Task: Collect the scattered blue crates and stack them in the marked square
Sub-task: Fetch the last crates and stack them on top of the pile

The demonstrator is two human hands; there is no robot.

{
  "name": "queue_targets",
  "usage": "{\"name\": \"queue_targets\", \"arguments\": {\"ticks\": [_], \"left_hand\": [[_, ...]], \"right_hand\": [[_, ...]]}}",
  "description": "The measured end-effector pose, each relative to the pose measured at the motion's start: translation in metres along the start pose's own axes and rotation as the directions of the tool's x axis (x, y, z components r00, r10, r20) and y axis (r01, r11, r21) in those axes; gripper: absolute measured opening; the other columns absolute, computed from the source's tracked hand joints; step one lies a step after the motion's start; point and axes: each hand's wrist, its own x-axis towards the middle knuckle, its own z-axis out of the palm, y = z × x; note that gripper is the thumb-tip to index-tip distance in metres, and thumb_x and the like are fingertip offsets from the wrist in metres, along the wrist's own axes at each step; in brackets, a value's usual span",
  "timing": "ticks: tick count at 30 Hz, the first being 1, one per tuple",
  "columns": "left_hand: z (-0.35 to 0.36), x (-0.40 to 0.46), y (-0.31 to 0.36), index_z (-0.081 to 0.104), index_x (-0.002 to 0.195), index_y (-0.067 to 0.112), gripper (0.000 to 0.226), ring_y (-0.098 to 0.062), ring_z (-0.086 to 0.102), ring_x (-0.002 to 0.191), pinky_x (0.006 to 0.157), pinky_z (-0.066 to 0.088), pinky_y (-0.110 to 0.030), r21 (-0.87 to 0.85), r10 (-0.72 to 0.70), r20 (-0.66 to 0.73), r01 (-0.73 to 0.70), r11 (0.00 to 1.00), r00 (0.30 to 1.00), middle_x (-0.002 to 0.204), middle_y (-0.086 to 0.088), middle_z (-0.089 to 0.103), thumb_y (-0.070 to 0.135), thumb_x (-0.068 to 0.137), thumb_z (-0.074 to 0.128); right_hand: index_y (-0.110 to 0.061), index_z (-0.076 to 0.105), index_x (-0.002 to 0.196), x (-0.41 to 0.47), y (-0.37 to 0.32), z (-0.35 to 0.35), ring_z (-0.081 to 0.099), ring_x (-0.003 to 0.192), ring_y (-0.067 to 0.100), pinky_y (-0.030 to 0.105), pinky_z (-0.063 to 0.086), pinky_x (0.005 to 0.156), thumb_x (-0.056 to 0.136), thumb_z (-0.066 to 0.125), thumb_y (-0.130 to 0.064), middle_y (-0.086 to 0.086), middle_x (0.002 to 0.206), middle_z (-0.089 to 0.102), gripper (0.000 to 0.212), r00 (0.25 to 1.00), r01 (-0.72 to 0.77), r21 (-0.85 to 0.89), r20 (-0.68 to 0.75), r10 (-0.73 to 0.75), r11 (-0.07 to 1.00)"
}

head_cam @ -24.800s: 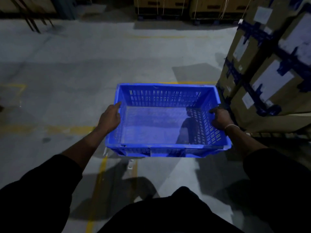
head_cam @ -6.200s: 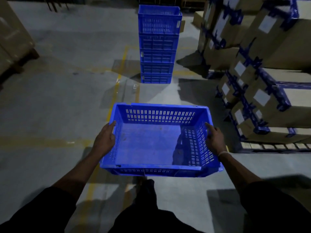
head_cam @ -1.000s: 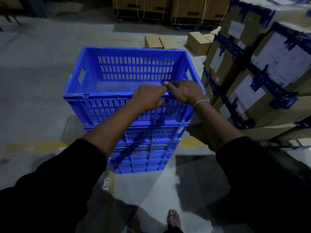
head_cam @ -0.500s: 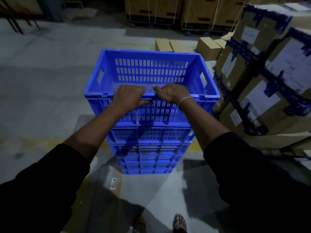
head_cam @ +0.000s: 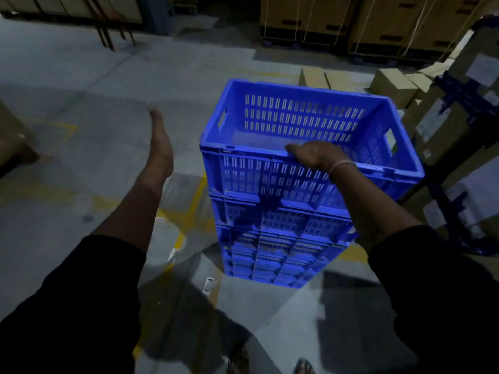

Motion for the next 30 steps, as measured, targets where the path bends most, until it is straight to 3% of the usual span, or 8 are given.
{"name": "queue_targets", "arguments": {"ticks": [3,6,11,14,16,19,23,30], "left_hand": [[0.002,-0.009,-0.013,0.044,0.149,0.025,0.116,-0.022,0.044,0.139,0.116,0.028,-0.047,-0.193,-0.294,0.148,0.320,0.928,0.944,0.151,-0.003,0.048,0.101,0.062,0.026],[0.050,-0.054,-0.021,0.069,0.122,0.021,0.085,-0.036,0.063,0.117,0.097,0.053,-0.052,-0.200,-0.159,0.451,0.274,0.941,0.878,0.129,-0.014,0.066,0.081,0.090,0.019],[0.043,-0.047,-0.007,0.075,0.115,0.022,0.060,-0.028,0.069,0.110,0.092,0.053,-0.045,-0.250,-0.103,0.428,0.228,0.941,0.898,0.119,-0.008,0.073,0.053,0.106,0.025],[0.054,-0.031,0.003,0.062,0.134,0.010,0.055,-0.025,0.061,0.123,0.103,0.047,-0.042,0.128,0.059,0.248,-0.093,0.987,0.967,0.135,-0.011,0.064,0.050,0.096,0.055],[0.068,-0.031,0.009,0.045,0.149,0.017,0.070,-0.024,0.039,0.144,0.114,0.034,-0.042,0.603,0.279,0.367,-0.455,0.655,0.887,0.155,-0.006,0.044,0.057,0.092,0.056],[0.073,-0.032,0.011,0.052,0.142,0.021,0.080,-0.031,0.031,0.147,0.111,0.035,-0.052,0.780,0.336,0.544,-0.611,0.134,0.769,0.154,-0.005,0.045,0.075,0.087,0.033],[0.069,-0.026,0.009,0.031,0.156,0.020,0.090,-0.031,0.013,0.153,0.119,0.024,-0.055,0.809,0.202,0.553,-0.579,0.101,0.808,0.166,-0.011,0.018,0.080,0.089,0.022],[0.073,-0.033,0.016,0.024,0.158,0.018,0.093,-0.033,0.009,0.154,0.122,0.017,-0.054,0.819,0.123,0.560,-0.570,0.064,0.819,0.167,-0.017,0.008,0.080,0.089,0.016]], "right_hand": [[-0.012,0.056,0.136,0.002,0.000,0.003,0.050,0.127,0.036,0.045,0.038,0.104,0.093,0.018,-0.074,0.017,0.147,0.046,0.084,1.000,-0.008,-0.027,-0.028,0.007,1.000],[-0.014,0.059,0.130,0.005,0.000,0.005,0.054,0.120,0.036,0.045,0.040,0.098,0.092,0.016,-0.075,0.016,0.141,0.052,0.084,0.998,-0.018,-0.049,-0.058,0.015,0.999],[-0.012,0.065,0.115,0.001,-0.009,0.008,0.060,0.102,0.036,0.042,0.044,0.084,0.097,0.017,-0.069,0.017,0.121,0.063,0.077,0.991,0.000,-0.094,-0.132,-0.012,0.996],[-0.013,0.070,0.099,-0.006,-0.007,0.011,0.061,0.085,0.033,0.044,0.050,0.083,0.097,0.016,-0.069,0.016,0.100,0.067,0.078,0.982,-0.004,-0.102,-0.187,-0.015,0.995],[-0.015,0.069,0.113,-0.011,-0.002,0.014,0.059,0.101,0.036,0.047,0.049,0.091,0.097,0.016,-0.069,0.017,0.116,0.064,0.077,0.962,0.034,-0.098,-0.265,-0.059,0.995],[-0.018,0.051,0.140,-0.018,0.014,0.017,0.030,0.142,0.034,0.054,0.021,0.116,0.100,0.020,-0.064,0.015,0.148,0.041,0.069,0.932,0.147,-0.104,-0.318,-0.173,0.984],[-0.025,0.046,0.145,-0.036,0.081,0.009,0.006,0.151,0.031,0.060,-0.004,0.119,0.092,0.011,-0.074,0.011,0.157,0.029,0.079,0.913,0.058,-0.165,-0.390,-0.119,0.985],[-0.013,0.029,0.153,-0.069,0.180,-0.009,-0.004,0.152,0.030,0.049,0.008,0.122,0.079,0.007,-0.088,0.011,0.164,0.012,0.108,0.937,-0.066,-0.040,-0.345,0.049,0.997]]}}
